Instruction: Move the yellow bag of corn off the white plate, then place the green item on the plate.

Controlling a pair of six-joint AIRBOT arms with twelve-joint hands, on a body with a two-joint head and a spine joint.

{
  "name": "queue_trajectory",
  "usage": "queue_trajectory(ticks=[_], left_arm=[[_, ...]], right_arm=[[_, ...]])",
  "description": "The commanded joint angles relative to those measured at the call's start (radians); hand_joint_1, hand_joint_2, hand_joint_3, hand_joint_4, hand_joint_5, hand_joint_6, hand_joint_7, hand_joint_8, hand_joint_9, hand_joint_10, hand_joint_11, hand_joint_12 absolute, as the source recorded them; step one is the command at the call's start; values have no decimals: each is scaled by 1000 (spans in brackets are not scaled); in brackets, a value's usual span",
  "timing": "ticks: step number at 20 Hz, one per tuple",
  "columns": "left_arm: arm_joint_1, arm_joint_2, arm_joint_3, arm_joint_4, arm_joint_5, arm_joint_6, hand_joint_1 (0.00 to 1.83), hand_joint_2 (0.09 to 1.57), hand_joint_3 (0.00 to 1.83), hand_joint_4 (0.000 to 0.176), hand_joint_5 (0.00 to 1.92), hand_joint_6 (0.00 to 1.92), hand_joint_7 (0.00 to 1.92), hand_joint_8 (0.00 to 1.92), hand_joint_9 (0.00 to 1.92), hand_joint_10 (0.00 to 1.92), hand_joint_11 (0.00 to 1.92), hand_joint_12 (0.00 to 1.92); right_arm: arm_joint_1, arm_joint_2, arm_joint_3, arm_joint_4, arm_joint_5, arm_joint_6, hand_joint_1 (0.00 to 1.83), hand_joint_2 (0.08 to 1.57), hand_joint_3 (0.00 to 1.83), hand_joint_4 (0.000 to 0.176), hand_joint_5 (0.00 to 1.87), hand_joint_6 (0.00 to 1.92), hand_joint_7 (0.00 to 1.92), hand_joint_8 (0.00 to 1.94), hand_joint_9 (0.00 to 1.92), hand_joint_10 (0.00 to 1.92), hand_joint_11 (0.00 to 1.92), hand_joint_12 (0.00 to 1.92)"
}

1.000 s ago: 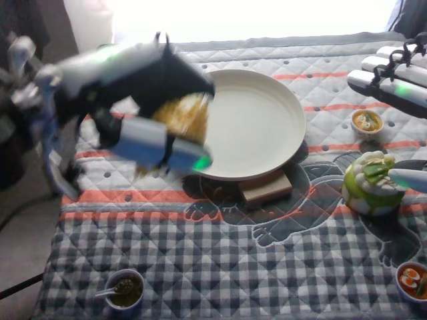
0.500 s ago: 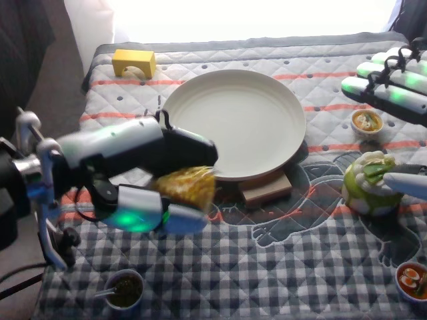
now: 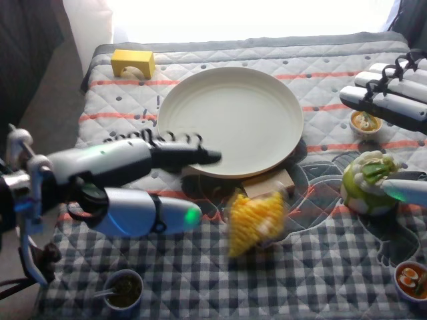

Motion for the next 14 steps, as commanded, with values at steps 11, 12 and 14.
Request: queue_trajectory(ticks=[11, 12, 14], left_arm=[[-3, 37, 0, -151, -382, 12, 300, 1206, 0, 88, 0, 0, 0, 0, 0, 0, 0, 0], [1, 41, -1, -160, -400, 12, 294, 1201, 0, 72, 0, 0, 0, 0, 0, 0, 0, 0], [9, 51, -5, -175, -433, 12, 303, 1195, 0, 32, 0, 0, 0, 0, 0, 0, 0, 0]], right_arm=[[3, -98, 98, -40, -32, 109, 705, 1121, 2, 0, 0, 0, 0, 0, 70, 30, 0, 1131], [4, -109, 109, -37, -48, 109, 741, 1129, 5, 0, 0, 0, 22, 8, 92, 39, 0, 1146], [9, -122, 122, -34, -66, 109, 898, 1184, 3, 0, 162, 32, 291, 42, 340, 335, 76, 1439]])
